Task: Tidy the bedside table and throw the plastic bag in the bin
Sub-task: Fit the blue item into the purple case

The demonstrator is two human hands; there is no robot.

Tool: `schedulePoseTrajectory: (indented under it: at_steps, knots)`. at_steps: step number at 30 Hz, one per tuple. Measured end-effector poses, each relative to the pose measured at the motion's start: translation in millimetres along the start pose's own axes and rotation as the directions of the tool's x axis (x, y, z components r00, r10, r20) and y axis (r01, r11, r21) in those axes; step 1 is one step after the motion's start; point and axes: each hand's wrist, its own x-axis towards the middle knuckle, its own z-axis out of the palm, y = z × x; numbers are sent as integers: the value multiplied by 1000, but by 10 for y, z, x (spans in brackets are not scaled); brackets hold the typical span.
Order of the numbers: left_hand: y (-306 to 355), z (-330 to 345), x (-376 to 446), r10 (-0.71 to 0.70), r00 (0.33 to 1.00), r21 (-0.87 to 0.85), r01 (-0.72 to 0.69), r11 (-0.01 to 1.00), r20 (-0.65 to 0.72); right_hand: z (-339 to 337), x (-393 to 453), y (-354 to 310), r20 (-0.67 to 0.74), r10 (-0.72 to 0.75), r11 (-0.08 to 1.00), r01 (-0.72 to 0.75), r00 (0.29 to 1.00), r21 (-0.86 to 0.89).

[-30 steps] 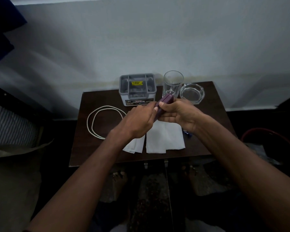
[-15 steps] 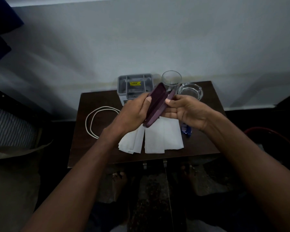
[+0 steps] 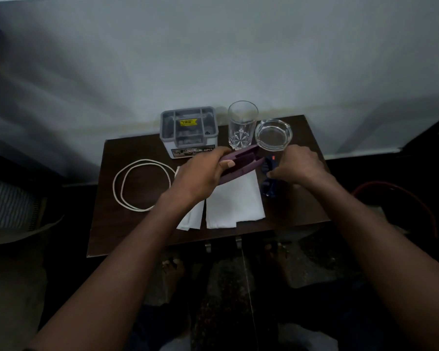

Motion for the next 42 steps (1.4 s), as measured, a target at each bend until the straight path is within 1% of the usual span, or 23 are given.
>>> schedulePoseTrajectory:
  at_steps: [5,7,9,11,13,15,16,17,18,19,20,21,22,23,25,28,31,34,36,39,40,42]
  knots:
    - [31,130,107,-57,994,7,57,998,96,135,-38,-65,-20,9,996,-7,1000,92]
    - [-6,164,150,-62,989,74,53,996,133,114,-25,-74,-11,-19,996,20,1000,90]
    - [-20,170,177,-72,984,157,46,987,164,60,-4,-60,-36,-36,996,38,999,80]
    - [-3,166,193,-85,979,172,52,984,186,13,-5,-37,-75,-37,997,42,997,70]
    - [28,169,206,-100,980,157,73,985,171,-31,-14,-24,-133,-23,994,36,991,99]
    - [48,183,214,-112,985,147,92,985,135,-81,9,-7,-266,-11,980,64,964,190]
    - [46,186,218,-118,984,147,98,984,132,-111,20,-5,-337,-22,958,117,941,263]
    - [38,187,223,-121,983,150,100,984,141,-152,21,-8,-374,-43,914,187,926,359]
    - [21,190,232,-124,980,149,102,984,154,-194,25,-1,-357,-90,829,268,930,490]
    - [3,186,237,-129,978,142,105,984,165,-233,15,-4,-297,-168,704,326,940,631]
    - [-12,180,239,-133,976,130,112,985,171,-258,-8,-3,-225,-267,572,342,937,746]
    - [-18,172,241,-133,975,115,114,987,175,-265,-49,0,-153,-370,498,335,916,800]
    - [-21,170,244,-129,975,96,113,989,182,-259,-106,-11,-86,-463,492,336,882,803]
    - [-18,169,248,-121,975,83,107,991,186,-226,-134,-26,-39,-527,530,364,849,766]
    - [-2,174,253,-117,973,71,104,992,198,-126,-149,-53,0,-600,594,446,800,670]
    - [32,170,272,-129,972,71,118,991,197,-25,-120,-126,28,-617,663,501,786,557]
    - [43,185,310,-151,973,49,144,988,177,68,-77,-192,37,-616,739,562,787,372]
    - [-13,180,340,-165,980,-73,173,982,108,164,-23,-180,111,-625,764,577,773,289]
    - [-15,152,338,-163,984,-109,170,979,72,197,-2,-142,142,-628,769,584,765,259]
    - [-10,123,335,-171,984,-134,177,975,60,225,-10,-149,94,-654,744,615,751,261]
    - [-7,111,327,-168,984,-149,175,973,60,234,-18,-168,54,-667,730,637,743,247]
    - [-30,76,320,-153,986,-173,162,972,64,222,-37,-204,-39,-691,709,687,722,162]
